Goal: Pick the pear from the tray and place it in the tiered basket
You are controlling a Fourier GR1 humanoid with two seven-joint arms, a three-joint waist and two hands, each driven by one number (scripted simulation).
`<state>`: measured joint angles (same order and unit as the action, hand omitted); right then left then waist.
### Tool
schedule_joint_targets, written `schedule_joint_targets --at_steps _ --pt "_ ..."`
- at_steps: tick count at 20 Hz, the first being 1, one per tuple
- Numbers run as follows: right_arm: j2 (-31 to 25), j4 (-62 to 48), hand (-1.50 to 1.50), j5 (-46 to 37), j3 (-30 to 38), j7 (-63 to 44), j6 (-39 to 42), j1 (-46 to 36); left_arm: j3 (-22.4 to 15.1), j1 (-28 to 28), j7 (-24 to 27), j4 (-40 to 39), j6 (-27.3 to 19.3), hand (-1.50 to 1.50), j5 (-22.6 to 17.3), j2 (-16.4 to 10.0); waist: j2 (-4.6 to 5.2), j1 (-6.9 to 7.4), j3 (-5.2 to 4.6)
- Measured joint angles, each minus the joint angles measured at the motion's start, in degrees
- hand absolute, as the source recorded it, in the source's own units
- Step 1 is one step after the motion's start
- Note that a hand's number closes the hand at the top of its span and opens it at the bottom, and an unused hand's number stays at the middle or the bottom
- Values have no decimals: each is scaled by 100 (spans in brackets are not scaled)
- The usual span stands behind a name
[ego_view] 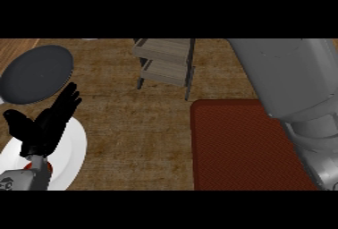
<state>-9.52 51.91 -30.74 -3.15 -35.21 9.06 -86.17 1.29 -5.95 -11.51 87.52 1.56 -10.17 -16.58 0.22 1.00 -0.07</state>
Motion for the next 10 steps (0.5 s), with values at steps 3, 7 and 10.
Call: schedule_joint_targets --at_steps 3,7,10 --pt "66 -209 150 -192 -58 192 -185 41 -59 82 -38 113 -17 0 66 62 -5 0 1" --pt "236 -748 150 -479 -78 390 -609 -114 -49 167 39 110 46 0 83 93 6 31 1" --pt "327 -1101 150 -678 -87 646 -994 -138 -57 46 33 18 9 0 132 159 15 32 0"
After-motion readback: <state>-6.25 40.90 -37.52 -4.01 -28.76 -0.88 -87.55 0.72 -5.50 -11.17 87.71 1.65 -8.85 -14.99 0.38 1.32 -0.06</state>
